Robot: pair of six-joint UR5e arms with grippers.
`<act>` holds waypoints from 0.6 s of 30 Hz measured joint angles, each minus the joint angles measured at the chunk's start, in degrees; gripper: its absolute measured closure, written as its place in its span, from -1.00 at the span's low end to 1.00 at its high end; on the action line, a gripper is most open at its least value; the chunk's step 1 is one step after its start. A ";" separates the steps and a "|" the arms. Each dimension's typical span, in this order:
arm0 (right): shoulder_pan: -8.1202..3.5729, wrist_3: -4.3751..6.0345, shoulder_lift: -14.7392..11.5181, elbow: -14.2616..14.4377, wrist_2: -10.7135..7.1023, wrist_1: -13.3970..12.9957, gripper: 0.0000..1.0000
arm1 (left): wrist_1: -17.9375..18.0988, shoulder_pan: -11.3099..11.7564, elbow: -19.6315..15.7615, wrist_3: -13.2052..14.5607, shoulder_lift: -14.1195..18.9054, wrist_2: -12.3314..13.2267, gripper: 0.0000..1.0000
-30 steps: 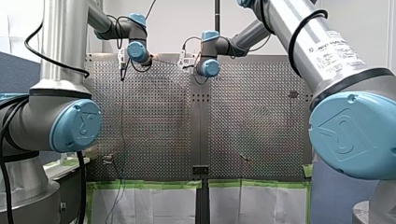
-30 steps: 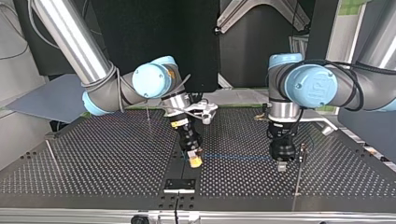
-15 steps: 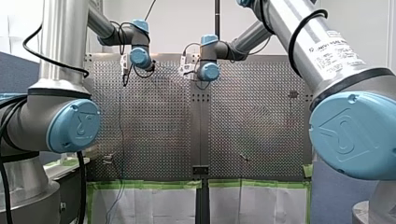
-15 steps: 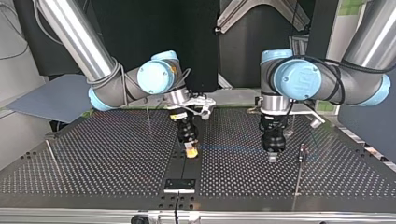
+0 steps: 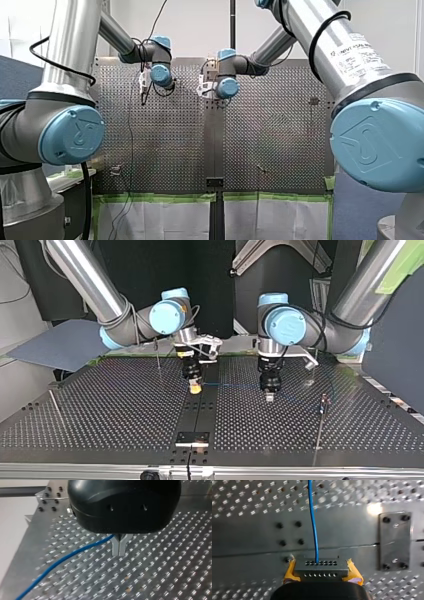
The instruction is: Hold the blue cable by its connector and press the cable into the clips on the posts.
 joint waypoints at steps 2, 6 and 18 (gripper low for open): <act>-0.07 -0.18 0.00 0.91 0.21 -0.57 1.00 | 1.01 -1.03 -0.60 -0.22 -1.04 -1.03 1.00; -0.49 -0.35 -0.01 2.93 0.53 -2.31 1.00 | 2.92 -2.97 -2.28 -0.95 -2.98 -2.86 1.00; -2.05 -0.65 0.02 8.68 0.90 -8.00 1.00 | 9.07 -7.49 -8.38 -0.30 -7.43 -3.56 1.00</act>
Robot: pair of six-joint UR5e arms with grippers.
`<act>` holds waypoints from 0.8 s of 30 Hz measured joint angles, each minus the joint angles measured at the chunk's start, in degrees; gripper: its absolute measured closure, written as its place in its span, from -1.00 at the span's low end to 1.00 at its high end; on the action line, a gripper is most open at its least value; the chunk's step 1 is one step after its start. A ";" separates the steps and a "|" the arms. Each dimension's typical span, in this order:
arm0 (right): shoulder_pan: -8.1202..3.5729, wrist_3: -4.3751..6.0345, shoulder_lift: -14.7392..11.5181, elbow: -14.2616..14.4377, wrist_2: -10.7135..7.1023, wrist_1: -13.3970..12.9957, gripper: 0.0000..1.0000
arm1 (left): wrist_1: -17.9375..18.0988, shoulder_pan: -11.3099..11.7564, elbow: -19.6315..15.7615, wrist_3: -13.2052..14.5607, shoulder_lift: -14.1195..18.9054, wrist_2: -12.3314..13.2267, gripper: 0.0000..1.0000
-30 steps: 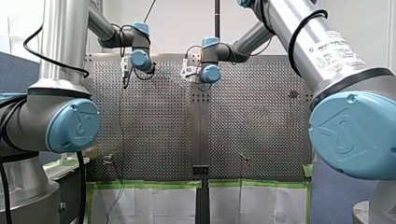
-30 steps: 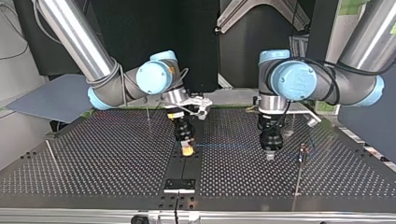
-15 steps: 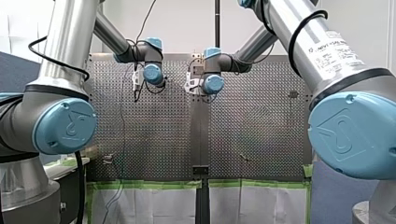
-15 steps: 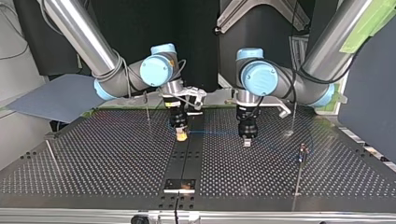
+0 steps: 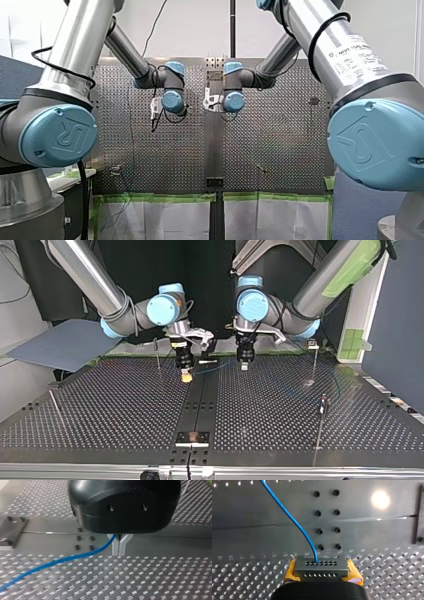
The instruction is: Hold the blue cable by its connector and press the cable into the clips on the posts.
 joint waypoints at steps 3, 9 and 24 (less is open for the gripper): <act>-0.46 -0.16 0.00 1.48 0.06 -1.48 1.00 | 1.52 -0.85 -1.44 0.80 -1.37 0.03 1.00; -1.63 -0.46 0.04 4.62 0.51 -4.60 1.00 | 4.40 -3.36 -2.41 0.40 -4.18 -0.61 1.00; -3.54 0.12 3.54 11.98 3.46 -11.96 1.00 | 11.18 -6.60 -2.48 -1.06 -11.74 -0.98 1.00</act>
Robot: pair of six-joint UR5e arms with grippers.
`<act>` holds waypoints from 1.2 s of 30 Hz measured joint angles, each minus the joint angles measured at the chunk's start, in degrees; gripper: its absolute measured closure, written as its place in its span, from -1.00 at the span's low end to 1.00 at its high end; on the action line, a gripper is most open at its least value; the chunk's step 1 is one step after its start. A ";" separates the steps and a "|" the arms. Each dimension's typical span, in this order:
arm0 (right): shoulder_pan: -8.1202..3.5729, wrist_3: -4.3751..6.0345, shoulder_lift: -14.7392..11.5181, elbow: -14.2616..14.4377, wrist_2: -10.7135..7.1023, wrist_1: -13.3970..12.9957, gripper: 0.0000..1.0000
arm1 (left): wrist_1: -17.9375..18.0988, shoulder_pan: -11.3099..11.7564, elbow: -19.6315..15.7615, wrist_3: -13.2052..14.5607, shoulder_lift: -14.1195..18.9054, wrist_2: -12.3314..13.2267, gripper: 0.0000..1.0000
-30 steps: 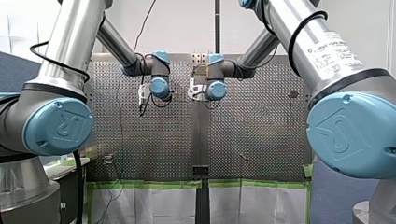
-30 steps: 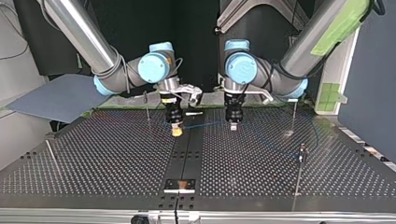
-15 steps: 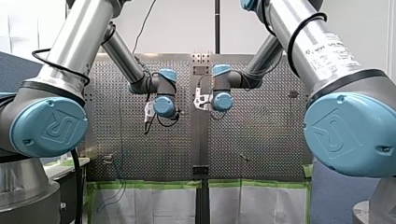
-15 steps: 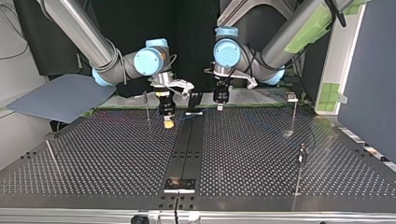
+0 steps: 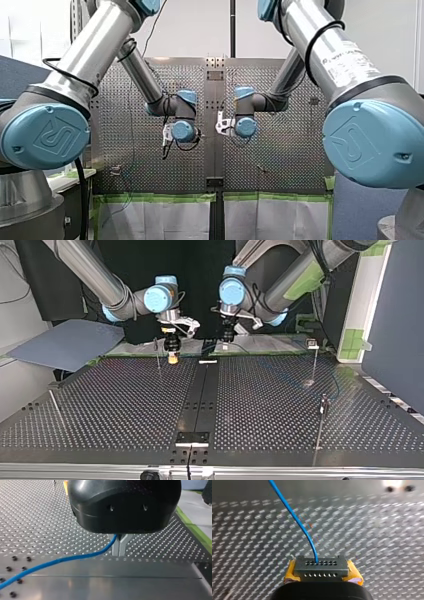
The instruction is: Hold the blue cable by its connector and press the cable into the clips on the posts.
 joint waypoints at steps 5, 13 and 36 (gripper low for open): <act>-0.10 1.15 2.60 2.62 1.81 -2.63 1.00 | 0.88 -0.55 -0.21 -1.07 -2.12 -0.13 1.00; -0.56 2.52 6.83 6.85 2.75 -6.85 1.00 | 2.99 -0.72 -1.93 -1.65 -3.69 -0.14 1.00; -8.13 4.00 14.68 18.23 -1.18 -18.23 1.00 | 7.81 -3.53 -1.84 -1.04 -10.40 -0.04 1.00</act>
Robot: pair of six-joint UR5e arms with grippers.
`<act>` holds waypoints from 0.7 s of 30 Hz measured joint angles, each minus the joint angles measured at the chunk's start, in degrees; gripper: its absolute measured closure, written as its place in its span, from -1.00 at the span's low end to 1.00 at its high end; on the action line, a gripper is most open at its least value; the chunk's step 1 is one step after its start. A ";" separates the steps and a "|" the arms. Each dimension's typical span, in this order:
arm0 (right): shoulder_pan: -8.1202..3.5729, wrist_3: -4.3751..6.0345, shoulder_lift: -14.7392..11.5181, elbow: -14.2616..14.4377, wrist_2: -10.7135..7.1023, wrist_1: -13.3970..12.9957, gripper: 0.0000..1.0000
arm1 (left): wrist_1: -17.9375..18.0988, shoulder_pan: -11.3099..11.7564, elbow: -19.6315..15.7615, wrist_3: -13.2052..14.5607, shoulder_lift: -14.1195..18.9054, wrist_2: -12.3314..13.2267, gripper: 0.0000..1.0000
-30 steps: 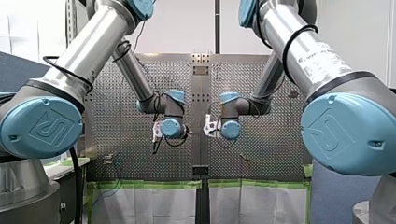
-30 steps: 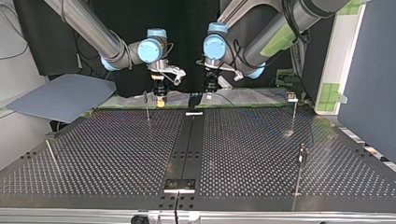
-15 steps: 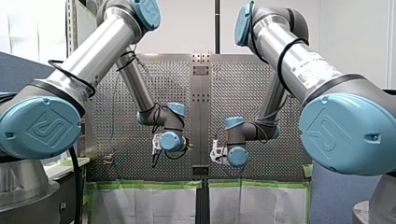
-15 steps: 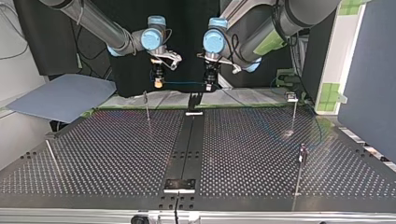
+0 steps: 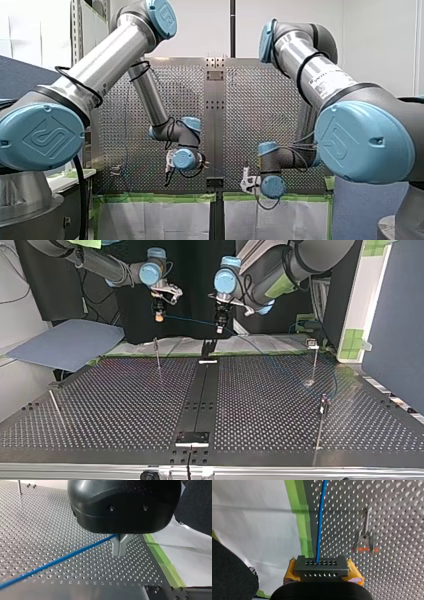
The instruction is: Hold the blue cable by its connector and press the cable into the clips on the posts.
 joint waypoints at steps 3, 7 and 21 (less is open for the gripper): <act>-1.42 -0.11 -0.02 1.43 -1.43 -1.42 1.00 | -0.08 -0.63 0.53 0.00 -0.56 -0.04 1.00; -3.24 -0.33 -0.06 3.25 -2.73 -3.24 1.00 | -0.83 -1.79 1.99 0.22 -2.09 -0.19 1.00; -8.31 0.20 -3.45 8.10 -6.01 -8.44 1.00 | -5.00 -7.93 8.77 -1.05 -8.90 -3.37 1.00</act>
